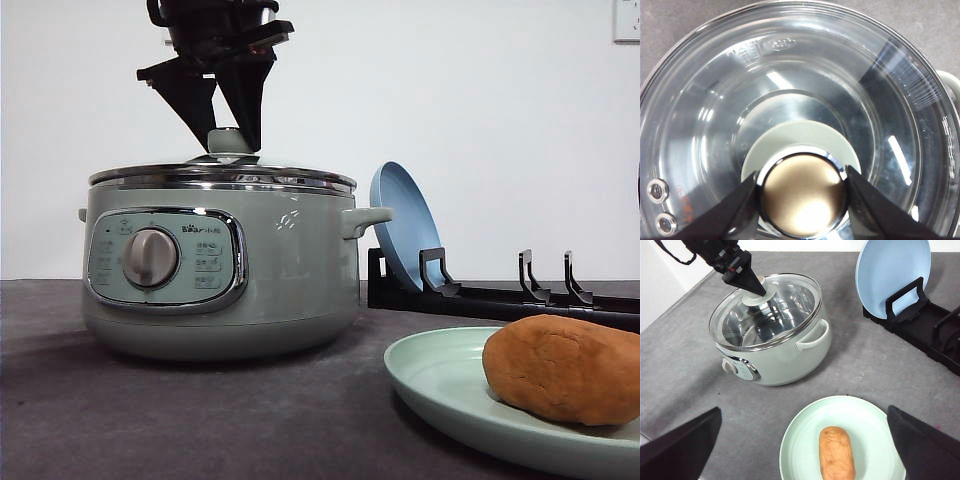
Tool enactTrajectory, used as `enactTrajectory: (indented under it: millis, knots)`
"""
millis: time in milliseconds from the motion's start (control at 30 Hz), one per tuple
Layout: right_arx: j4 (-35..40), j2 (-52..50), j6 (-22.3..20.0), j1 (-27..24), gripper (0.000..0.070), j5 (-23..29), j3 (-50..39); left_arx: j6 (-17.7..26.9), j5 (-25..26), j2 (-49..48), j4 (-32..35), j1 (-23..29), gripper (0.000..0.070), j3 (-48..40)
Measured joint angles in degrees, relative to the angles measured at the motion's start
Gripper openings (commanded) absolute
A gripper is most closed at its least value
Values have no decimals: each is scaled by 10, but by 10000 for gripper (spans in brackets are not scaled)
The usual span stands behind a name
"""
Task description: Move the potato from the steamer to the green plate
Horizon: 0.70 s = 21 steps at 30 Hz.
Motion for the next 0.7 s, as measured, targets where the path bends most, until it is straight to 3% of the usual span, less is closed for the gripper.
enactTrajectory:
  millis: [700]
  knots:
    - [0,0,0,0,700,0,0,1,-1,0,2,0,1,0]
